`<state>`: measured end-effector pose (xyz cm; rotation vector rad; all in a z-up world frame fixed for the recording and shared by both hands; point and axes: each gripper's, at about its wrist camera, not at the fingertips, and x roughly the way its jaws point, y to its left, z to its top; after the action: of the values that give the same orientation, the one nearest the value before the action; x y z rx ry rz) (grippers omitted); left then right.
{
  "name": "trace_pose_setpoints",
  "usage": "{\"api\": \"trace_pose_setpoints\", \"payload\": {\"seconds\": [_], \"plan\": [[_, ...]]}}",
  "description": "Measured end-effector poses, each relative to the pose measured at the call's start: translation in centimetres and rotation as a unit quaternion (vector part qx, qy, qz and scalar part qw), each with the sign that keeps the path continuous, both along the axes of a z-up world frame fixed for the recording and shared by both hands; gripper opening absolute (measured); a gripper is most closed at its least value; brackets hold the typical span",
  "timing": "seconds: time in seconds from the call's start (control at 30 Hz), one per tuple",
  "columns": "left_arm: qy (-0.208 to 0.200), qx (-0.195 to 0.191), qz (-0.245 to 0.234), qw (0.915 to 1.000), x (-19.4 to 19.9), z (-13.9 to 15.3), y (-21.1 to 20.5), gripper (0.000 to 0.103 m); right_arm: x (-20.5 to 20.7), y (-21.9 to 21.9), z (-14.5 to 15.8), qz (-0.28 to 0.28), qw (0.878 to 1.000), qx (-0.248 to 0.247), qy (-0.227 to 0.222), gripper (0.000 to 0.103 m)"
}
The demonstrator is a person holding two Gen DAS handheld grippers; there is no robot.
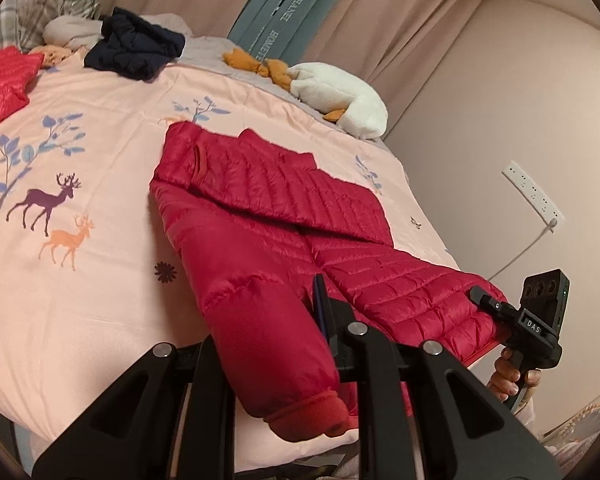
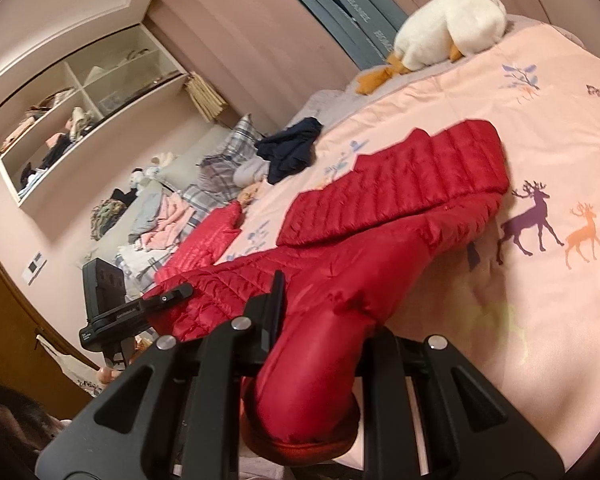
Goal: Fold large clothes
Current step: 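Lift the held end with both tools and fold it toward the collar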
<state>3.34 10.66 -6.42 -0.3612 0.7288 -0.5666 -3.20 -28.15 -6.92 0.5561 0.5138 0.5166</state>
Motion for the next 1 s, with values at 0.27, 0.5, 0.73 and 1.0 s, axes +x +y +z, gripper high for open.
{"api": "trace_pose_setpoints", "payload": {"seconds": [0.27, 0.5, 0.73, 1.0], "plan": [[-0.031, 0.002, -0.014, 0.9994, -3.1, 2.2, 0.5, 0.017, -3.2, 0.2, 2.5, 0.018, 0.999, 0.001, -0.045, 0.017], [-0.058, -0.009, -0.017, 0.9981, -5.2, 4.0, 1.1, 0.017, -5.2, 0.5, 4.4, 0.039, 0.996, 0.013, -0.081, 0.017], [-0.078, -0.028, -0.020, 0.9963, -6.3, 5.4, 1.9, 0.017, -5.4, 0.5, 5.5, 0.042, 0.994, 0.019, -0.096, 0.017], [-0.061, -0.038, -0.003, 0.9974, -4.9, 4.6, 2.9, 0.017, -3.1, 0.1, 5.0, 0.026, 0.996, 0.024, -0.078, 0.017]]}}
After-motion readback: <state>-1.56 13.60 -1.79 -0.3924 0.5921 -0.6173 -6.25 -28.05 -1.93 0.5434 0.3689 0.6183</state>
